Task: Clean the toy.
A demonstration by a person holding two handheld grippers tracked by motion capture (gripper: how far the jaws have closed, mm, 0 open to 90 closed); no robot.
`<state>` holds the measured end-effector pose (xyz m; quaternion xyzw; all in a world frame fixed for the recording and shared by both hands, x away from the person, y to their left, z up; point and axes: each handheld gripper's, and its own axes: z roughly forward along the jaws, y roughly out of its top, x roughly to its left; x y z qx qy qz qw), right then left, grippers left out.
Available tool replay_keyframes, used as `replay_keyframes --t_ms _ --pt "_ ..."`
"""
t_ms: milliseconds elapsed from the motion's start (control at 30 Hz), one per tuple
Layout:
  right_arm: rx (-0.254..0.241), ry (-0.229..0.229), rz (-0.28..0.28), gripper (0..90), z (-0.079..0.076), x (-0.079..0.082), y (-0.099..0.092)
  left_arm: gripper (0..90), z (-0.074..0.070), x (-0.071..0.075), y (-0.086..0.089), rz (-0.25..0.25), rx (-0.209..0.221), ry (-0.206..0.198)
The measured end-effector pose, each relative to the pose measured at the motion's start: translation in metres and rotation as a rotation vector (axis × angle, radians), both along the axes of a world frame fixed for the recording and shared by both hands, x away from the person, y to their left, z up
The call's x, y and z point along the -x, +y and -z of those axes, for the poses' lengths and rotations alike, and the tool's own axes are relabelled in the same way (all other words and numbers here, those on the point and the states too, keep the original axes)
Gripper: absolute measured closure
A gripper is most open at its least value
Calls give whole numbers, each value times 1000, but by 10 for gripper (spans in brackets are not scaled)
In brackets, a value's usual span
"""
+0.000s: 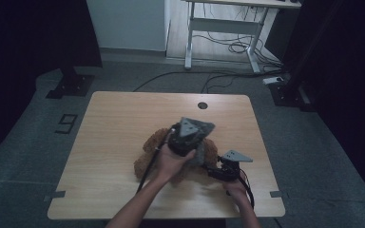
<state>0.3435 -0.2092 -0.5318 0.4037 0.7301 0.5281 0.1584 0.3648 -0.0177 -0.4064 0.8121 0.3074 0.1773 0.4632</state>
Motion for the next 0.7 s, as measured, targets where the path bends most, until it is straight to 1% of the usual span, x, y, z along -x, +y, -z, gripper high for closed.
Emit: replay_keyframes --t_ms 67,100,133,167,200,233,267,300,333,400,467,500,533,600,633,700 --pt "5 -3 6 374 0 1 1 788 12 -5 -22 23 -38 29" --pt "6 -7 8 374 0 2 2 787 17 -7 -29 25 -56 39" --pt "11 -9 8 374 0 2 2 787 27 -11 -36 24 -82 61" --pt "12 -9 13 374 -1 2 4 786 36 -15 -40 23 -92 93" --pt "18 -11 13 375 -1 2 4 784 44 -18 -41 25 -93 111" --pt "24 -3 15 375 0 2 4 784 47 -19 -40 25 -88 116" --pt "26 4 16 375 1 1 4 785 50 -20 -37 21 -63 124" --pt "17 6 13 375 3 1 4 787 50 -20 -34 20 -55 127" --pt "19 4 11 375 3 1 4 788 48 -21 -29 15 -53 129" --pt "36 -12 12 376 1 2 6 789 44 -20 -22 -4 -67 121" --pt "43 -15 18 376 1 3 7 791 38 -21 -9 -43 -99 101" --pt "39 -11 22 376 1 4 7 791 37 -22 -2 -66 -122 96" --pt "39 -10 22 375 1 4 6 791 36 -23 6 -82 -134 96" --pt "41 -11 18 376 1 3 6 791 34 -23 18 -95 -114 106" --pt "46 -15 16 376 0 3 7 791 31 -21 26 -107 -111 97" --pt "54 -16 15 375 0 4 7 791 26 -19 36 -119 -119 78"
